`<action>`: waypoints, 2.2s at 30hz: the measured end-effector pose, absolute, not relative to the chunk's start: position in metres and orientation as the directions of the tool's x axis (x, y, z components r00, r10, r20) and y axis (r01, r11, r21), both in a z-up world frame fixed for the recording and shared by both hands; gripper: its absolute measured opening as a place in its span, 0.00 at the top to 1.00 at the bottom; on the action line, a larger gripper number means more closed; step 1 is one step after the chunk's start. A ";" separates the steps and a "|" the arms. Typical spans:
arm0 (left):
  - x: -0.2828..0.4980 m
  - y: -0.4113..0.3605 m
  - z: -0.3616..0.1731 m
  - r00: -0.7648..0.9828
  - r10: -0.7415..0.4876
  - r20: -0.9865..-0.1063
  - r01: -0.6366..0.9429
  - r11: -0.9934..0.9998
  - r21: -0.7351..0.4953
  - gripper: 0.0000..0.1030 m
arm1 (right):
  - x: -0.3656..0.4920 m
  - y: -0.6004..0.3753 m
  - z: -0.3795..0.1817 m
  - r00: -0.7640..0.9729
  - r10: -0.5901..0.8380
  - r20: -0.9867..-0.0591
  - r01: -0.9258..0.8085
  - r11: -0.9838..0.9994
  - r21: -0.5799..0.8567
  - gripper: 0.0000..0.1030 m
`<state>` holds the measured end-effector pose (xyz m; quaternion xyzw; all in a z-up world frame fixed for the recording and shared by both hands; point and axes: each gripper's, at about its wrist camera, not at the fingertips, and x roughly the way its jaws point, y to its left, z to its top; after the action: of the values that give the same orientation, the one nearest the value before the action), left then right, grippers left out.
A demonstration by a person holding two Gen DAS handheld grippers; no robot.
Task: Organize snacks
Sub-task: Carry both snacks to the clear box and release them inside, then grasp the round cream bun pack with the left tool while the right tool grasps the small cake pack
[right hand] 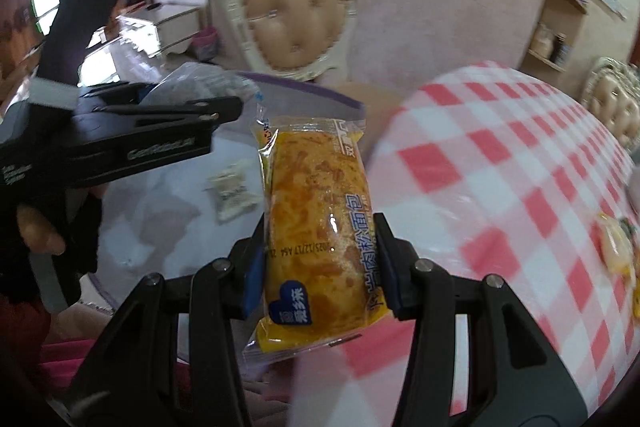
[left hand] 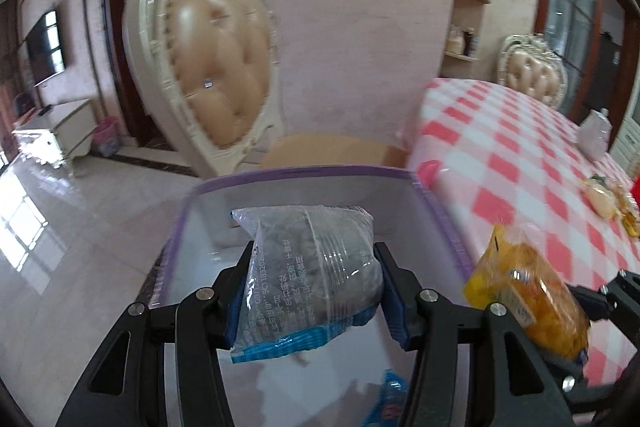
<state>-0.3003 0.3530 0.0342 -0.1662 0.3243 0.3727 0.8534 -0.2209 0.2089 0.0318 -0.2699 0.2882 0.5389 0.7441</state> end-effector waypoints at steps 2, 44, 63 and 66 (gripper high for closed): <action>-0.305 0.359 0.031 0.478 0.544 -0.689 -0.761 0.648 -0.015 0.45 | -0.230 0.216 0.027 0.230 0.644 -0.730 -0.966 0.245 -0.088 0.50; 0.112 0.077 0.027 0.593 -0.089 -0.800 0.258 0.962 0.085 0.19 | 0.019 -0.188 0.033 0.629 0.391 -0.671 -0.289 0.920 0.265 0.09; 0.131 0.057 0.015 0.653 -0.151 -0.743 0.368 0.920 0.137 0.33 | 0.019 -0.179 0.025 0.617 0.388 -0.685 -0.312 0.919 0.239 0.09; 0.115 0.052 0.018 0.668 -0.138 -0.731 0.338 0.932 0.133 0.34 | 0.025 -0.174 0.021 0.603 0.401 -0.690 -0.326 0.913 0.245 0.09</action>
<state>0.1152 0.0521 0.0182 0.1299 0.3855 -0.1315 0.9040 0.0254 -0.1739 0.0212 0.0471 0.3963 0.2031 0.8941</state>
